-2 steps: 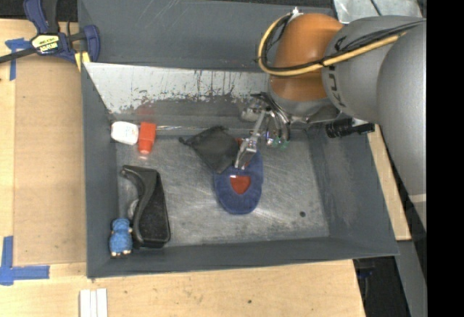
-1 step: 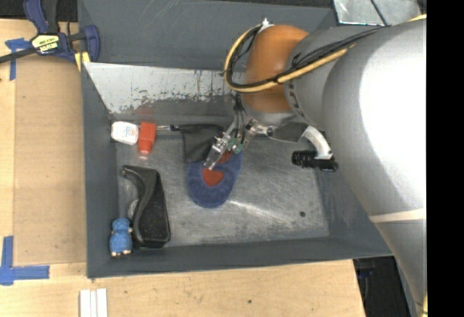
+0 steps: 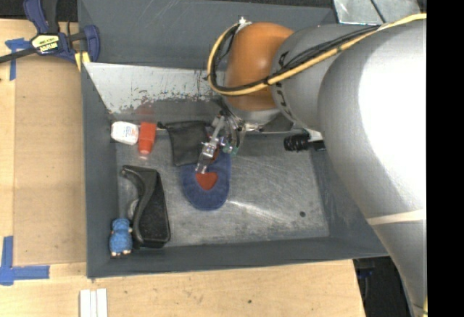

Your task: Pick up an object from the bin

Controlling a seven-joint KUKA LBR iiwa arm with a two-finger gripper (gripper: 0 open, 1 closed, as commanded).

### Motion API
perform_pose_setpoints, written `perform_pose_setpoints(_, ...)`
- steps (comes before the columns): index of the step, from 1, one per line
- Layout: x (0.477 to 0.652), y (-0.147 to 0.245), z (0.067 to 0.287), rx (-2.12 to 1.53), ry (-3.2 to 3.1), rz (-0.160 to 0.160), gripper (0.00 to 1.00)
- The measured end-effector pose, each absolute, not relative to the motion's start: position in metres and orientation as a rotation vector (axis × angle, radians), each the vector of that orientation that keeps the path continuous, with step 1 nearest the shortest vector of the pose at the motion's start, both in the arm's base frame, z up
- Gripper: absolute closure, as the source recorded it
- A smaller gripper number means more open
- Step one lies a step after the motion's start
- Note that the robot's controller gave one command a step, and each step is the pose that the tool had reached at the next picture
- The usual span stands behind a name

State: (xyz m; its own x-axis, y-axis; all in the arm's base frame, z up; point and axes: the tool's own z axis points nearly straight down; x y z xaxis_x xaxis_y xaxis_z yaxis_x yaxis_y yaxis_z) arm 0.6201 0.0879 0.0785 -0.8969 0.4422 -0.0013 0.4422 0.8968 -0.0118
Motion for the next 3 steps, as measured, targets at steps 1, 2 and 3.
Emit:
perform_pose_setpoints(1,0.623,0.093,0.081,-0.698,-3.071,0.008,1.0)
perform_pose_setpoints(2,0.626,0.093,0.147,-0.699,-3.073,-0.004,1.0)
perform_pose_setpoints(3,0.628,0.092,0.184,-0.696,-3.071,-0.003,1.0)
